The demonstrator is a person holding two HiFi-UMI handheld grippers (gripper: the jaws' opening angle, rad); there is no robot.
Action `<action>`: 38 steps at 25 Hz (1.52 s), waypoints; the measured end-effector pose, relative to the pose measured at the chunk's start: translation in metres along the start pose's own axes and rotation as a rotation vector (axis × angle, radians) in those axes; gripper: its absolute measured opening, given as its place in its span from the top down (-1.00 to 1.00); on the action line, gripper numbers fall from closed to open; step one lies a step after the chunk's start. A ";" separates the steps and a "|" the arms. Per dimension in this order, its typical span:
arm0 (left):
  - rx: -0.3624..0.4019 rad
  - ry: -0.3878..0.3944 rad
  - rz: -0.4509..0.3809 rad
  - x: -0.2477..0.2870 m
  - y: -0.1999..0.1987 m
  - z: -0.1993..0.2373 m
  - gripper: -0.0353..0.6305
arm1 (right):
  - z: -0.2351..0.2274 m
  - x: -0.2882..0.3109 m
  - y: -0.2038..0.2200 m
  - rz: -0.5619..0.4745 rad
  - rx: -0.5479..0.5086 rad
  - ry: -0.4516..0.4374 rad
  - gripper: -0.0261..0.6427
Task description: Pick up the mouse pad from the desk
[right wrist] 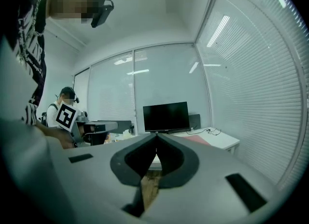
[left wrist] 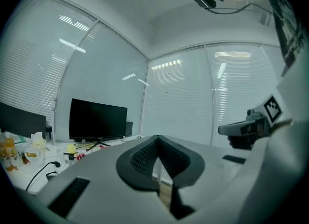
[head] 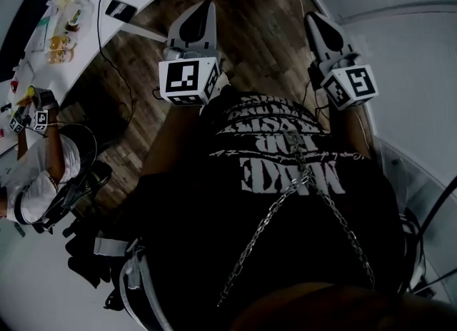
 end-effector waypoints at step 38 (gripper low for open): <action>-0.065 -0.125 0.020 0.233 -0.011 0.075 0.88 | -0.180 0.206 -0.047 0.022 0.050 -0.130 0.92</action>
Point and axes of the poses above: the fingertips, and each gripper's own axes: x forward along the fingers, z to its left, y out of its underside, the point moved 5 cm from there along -x, backward along the fingers
